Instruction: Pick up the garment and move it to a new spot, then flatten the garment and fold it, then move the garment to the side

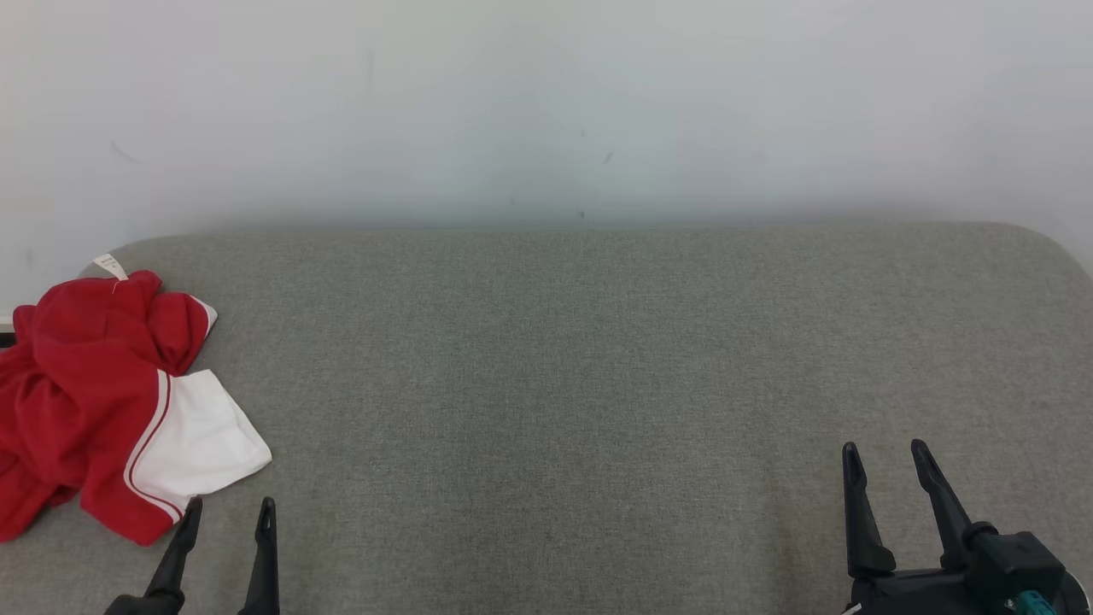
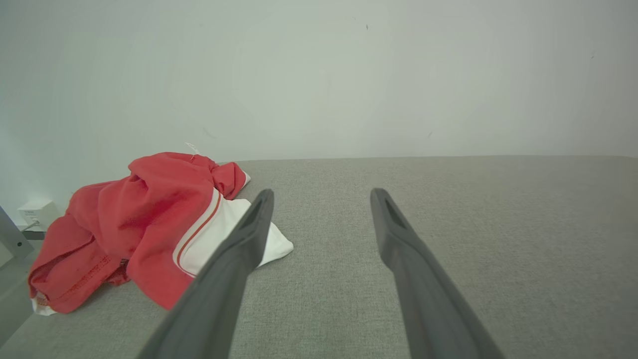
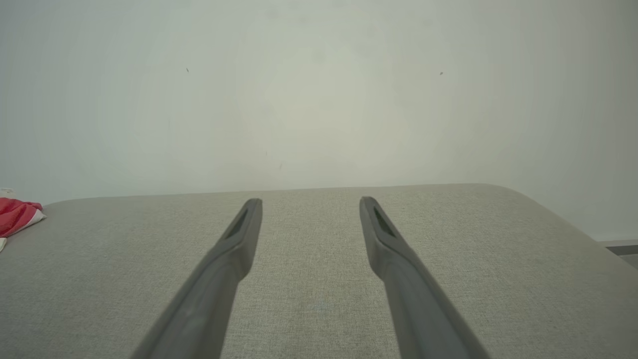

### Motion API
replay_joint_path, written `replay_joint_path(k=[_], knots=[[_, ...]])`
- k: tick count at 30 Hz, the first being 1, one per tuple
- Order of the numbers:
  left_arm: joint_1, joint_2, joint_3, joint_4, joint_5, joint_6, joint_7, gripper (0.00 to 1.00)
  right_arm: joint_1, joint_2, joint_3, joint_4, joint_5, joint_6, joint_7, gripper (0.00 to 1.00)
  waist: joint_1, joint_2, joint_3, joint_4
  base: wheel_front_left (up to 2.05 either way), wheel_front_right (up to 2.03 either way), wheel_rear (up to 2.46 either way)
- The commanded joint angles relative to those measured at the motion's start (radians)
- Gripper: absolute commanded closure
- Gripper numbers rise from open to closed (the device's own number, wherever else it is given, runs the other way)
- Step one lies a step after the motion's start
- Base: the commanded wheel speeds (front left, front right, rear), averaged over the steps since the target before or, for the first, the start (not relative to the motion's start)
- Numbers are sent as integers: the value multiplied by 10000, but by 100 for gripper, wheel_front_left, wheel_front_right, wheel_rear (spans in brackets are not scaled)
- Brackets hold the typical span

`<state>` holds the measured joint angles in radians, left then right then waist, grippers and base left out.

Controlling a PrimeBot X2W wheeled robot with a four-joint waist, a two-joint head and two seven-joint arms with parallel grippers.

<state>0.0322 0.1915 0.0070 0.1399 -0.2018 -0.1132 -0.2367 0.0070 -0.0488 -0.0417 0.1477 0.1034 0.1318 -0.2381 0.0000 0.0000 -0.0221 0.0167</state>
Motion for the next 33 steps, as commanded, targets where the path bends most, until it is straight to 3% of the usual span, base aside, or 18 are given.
replay_joint_path(k=[1,13,19,33], knots=[[89,39,23,28,222,42,-81,0,93,-24,-35,-64,-134,-19,-64,0,0,0,-13,3,0,0,0],[249,84,66,-72,805,251,17,0,243,-25,21,30,-678,-21,-245,0,0,0,-110,3,0,0,0],[311,80,160,-223,527,320,198,0,141,-24,42,-48,147,-21,200,0,0,0,-121,-26,0,0,0],[316,106,106,-212,319,411,292,0,198,-22,54,-232,537,-21,533,0,0,0,-103,2,0,0,0]])
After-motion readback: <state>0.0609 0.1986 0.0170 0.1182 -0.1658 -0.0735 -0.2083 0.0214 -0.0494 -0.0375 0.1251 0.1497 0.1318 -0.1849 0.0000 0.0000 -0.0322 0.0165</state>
